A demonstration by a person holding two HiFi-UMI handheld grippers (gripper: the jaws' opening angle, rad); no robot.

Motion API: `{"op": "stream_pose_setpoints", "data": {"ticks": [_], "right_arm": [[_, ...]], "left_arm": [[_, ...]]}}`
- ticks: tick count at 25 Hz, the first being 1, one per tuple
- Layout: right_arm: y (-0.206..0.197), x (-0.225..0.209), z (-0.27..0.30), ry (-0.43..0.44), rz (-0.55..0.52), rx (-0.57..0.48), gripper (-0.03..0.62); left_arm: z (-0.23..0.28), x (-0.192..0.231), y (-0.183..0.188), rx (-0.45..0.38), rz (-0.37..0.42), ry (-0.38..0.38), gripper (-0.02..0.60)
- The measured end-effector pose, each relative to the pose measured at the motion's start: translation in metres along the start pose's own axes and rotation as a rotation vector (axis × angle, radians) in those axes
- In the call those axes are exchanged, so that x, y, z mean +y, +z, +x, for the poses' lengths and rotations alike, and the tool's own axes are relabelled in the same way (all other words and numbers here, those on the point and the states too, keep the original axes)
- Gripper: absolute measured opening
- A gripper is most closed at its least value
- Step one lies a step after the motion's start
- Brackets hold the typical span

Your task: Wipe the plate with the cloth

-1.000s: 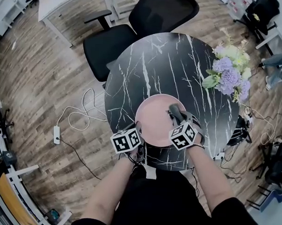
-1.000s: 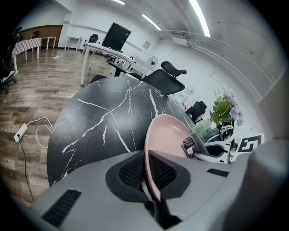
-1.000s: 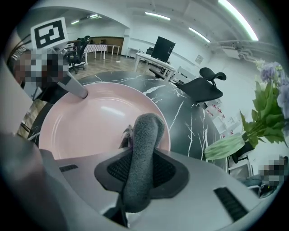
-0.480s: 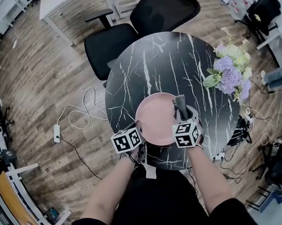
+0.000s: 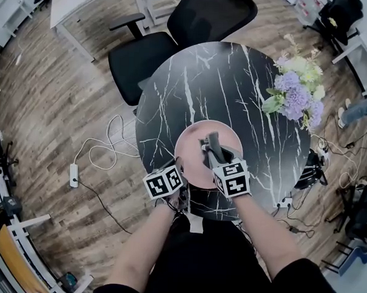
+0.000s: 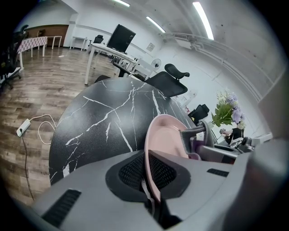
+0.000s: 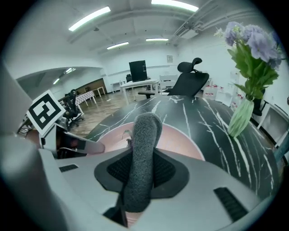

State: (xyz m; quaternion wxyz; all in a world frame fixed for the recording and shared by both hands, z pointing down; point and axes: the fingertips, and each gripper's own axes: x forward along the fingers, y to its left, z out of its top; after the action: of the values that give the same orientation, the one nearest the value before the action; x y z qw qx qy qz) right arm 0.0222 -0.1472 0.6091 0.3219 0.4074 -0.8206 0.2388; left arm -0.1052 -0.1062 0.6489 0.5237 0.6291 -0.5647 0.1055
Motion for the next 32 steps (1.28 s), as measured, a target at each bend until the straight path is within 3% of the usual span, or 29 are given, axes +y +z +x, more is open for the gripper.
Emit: {"op": "stream_pose_setpoints", "data": {"ticks": [8, 18, 22, 32], "right_arm": [[-0.031, 0.073, 0.017, 0.179, 0.088, 0.141, 0.109], [-0.06, 0.09, 0.007, 0.261, -0.164, 0.29, 0.109], [-0.068, 0.076, -0.001, 0.247, -0.248, 0.317, 0.11], [-0.077, 0.021, -0.019, 0.147, -0.308, 0.363, 0.11]], "left_arm": [[0.0, 0.0, 0.001, -0.006, -0.009, 0.006, 0.029], [-0.001, 0.0, 0.001, -0.004, 0.011, -0.003, 0.029], [0.001, 0.0, 0.001, -0.001, 0.014, -0.004, 0.029], [0.0, -0.001, 0.001, 0.006, 0.02, -0.008, 0.029]]}}
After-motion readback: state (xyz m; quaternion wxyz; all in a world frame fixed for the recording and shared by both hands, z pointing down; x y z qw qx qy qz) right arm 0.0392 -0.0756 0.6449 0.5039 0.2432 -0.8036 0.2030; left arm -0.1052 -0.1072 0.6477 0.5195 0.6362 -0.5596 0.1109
